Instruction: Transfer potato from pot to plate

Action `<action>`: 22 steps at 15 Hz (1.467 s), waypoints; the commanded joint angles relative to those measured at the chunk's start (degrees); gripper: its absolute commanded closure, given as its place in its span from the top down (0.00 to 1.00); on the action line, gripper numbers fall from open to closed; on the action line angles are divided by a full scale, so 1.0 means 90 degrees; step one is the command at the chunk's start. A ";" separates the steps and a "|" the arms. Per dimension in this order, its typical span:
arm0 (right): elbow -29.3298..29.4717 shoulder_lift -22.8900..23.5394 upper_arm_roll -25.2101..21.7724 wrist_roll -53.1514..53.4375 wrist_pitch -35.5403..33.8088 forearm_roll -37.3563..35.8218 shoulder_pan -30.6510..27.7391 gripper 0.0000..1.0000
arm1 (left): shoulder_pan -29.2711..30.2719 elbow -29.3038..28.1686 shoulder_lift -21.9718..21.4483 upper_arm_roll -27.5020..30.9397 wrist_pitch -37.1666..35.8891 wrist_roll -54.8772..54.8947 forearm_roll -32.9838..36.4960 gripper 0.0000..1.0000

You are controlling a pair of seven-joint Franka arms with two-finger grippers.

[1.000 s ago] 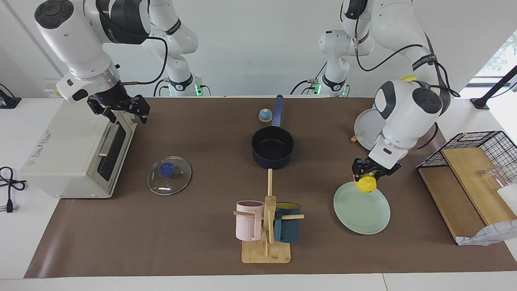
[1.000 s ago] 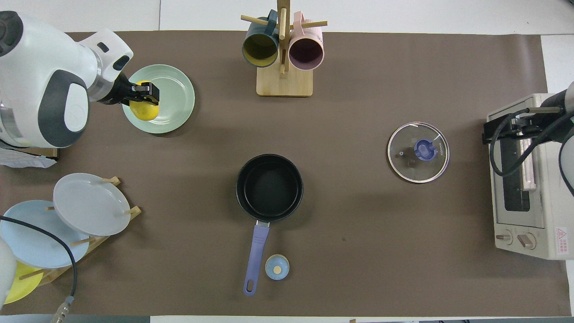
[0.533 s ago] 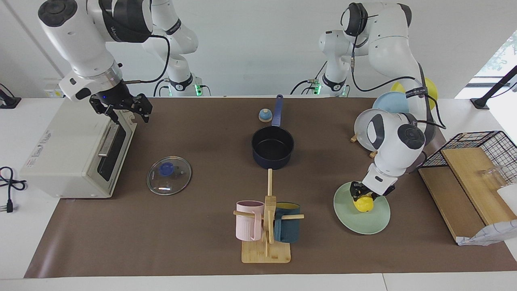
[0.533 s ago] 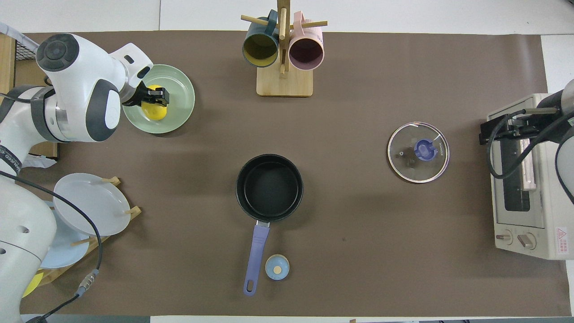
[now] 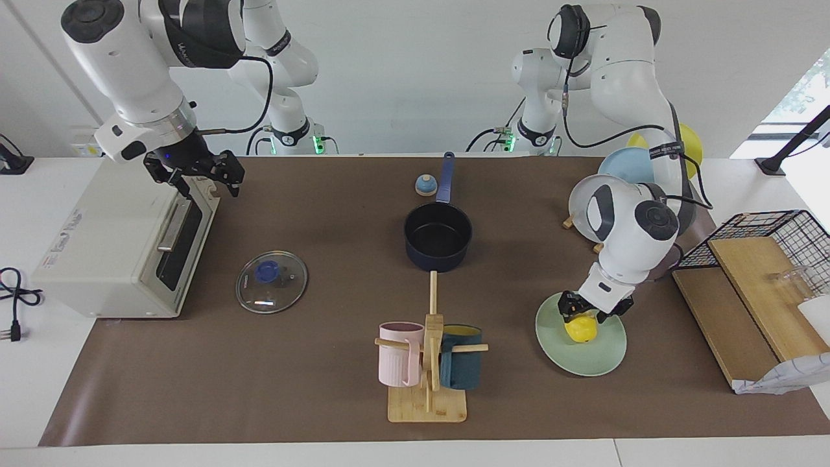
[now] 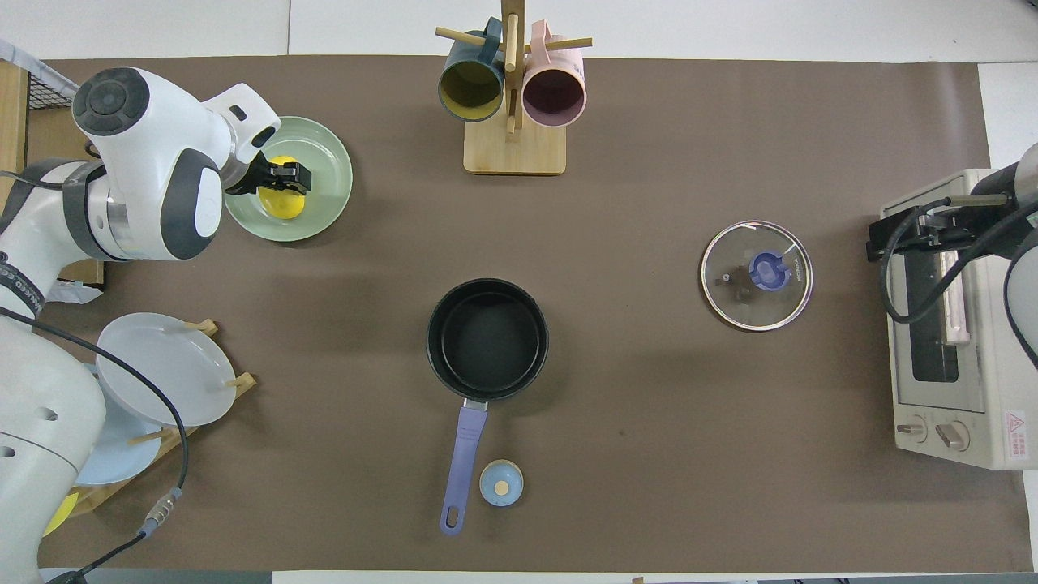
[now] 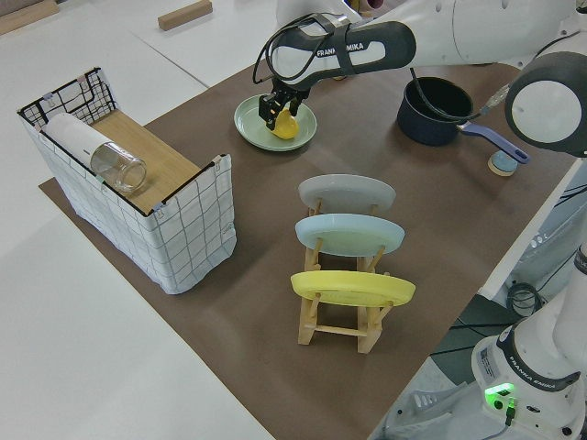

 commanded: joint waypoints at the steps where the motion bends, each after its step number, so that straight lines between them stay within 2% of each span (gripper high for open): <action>1: -0.0163 -0.0143 0.0052 0.0108 0.0114 0.0096 -0.0067 1.00 | 0.0140 0.0218 -0.0465 -0.0003 -0.0639 0.0071 0.0128 1.00; 4: -0.0183 -0.0143 0.0052 0.0118 0.0114 0.0096 -0.0058 1.00 | 0.0404 0.0746 -0.1178 -0.0003 -0.2270 0.0003 0.0079 1.00; 6: -0.0202 -0.0143 0.0062 0.0079 0.0182 0.0096 -0.0058 1.00 | 0.0434 0.0669 -0.1871 -0.0003 -0.2868 -0.0017 0.0127 1.00; 9: -0.0845 -0.0367 0.0072 -0.0067 0.1126 0.0105 0.0156 1.00 | 0.0590 0.0513 -0.2770 0.0007 -0.3901 0.0061 0.0137 1.00; 11: -0.0984 -0.0310 0.0082 -0.0106 0.1227 0.0086 0.0284 1.00 | 0.0600 0.0464 -0.3278 0.0007 -0.4479 0.0071 0.0147 1.00; 13: -0.1178 -0.0086 0.0082 -0.0437 0.1382 0.0115 0.0255 1.00 | 0.0600 0.0182 -0.3766 0.0007 -0.4948 0.0081 0.0147 1.00; 16: -0.1433 0.0140 0.0082 -0.0595 0.2114 0.0125 0.0333 1.00 | 0.0512 -0.0618 -0.4509 -0.0003 -0.4961 0.0061 0.0147 1.00; 17: -0.1375 0.0160 0.0082 -0.0595 0.2029 0.0125 0.0352 1.00 | 0.0512 -0.0804 -0.4598 -0.0022 -0.4922 0.0061 0.0147 1.00; 19: -0.0860 0.0179 0.0082 -0.0586 0.1193 0.0125 0.0362 1.00 | 0.0473 -0.0933 -0.4648 -0.0022 -0.4679 0.0022 0.0137 1.00; 20: -0.0702 0.0131 0.0082 -0.0585 0.0888 0.0125 0.0343 1.00 | 0.0405 -0.0894 -0.4609 -0.0003 -0.4629 0.0032 0.0137 1.00; 22: -0.0613 -0.0044 0.0014 -0.0576 0.0778 0.0125 0.0255 1.00 | 0.0366 -0.0603 -0.4318 0.0017 -0.4696 0.0032 0.0137 1.00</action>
